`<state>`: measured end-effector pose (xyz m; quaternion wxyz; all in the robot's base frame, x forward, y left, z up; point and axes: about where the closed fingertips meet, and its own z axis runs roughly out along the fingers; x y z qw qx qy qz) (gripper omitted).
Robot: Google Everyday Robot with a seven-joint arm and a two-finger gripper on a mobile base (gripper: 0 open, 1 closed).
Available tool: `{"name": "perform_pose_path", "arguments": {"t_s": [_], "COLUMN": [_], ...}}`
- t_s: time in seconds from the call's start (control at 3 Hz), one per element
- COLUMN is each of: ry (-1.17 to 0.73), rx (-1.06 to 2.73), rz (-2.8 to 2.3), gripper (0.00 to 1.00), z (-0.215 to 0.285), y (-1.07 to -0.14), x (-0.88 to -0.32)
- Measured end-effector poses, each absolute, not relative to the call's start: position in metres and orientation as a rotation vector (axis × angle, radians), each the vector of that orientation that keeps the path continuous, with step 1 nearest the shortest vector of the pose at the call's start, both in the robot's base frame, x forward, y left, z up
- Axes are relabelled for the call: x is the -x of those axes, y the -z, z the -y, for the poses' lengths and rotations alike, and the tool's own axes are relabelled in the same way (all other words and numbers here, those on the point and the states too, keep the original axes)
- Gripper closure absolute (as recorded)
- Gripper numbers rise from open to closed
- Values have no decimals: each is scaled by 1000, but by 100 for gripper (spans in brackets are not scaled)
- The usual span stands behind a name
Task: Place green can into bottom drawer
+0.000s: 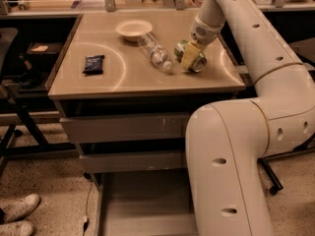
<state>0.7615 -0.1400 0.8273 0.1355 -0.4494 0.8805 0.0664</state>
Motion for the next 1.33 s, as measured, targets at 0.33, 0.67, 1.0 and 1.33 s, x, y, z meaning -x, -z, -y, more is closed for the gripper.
{"name": "perform_pose_path", "arguments": {"t_s": [0.33,0.67,1.0,1.33], "ry": [-192,-192,-187,-169], "rx": [1302,1302,1287,1225], "rz": [-2550,-2550,-2523,-2529], "gripper": [64,88,100,100], "z": [140,140,145,170], "y": [-827,-827,-830,-848], "x": [-762,-762,-764,-745]}}
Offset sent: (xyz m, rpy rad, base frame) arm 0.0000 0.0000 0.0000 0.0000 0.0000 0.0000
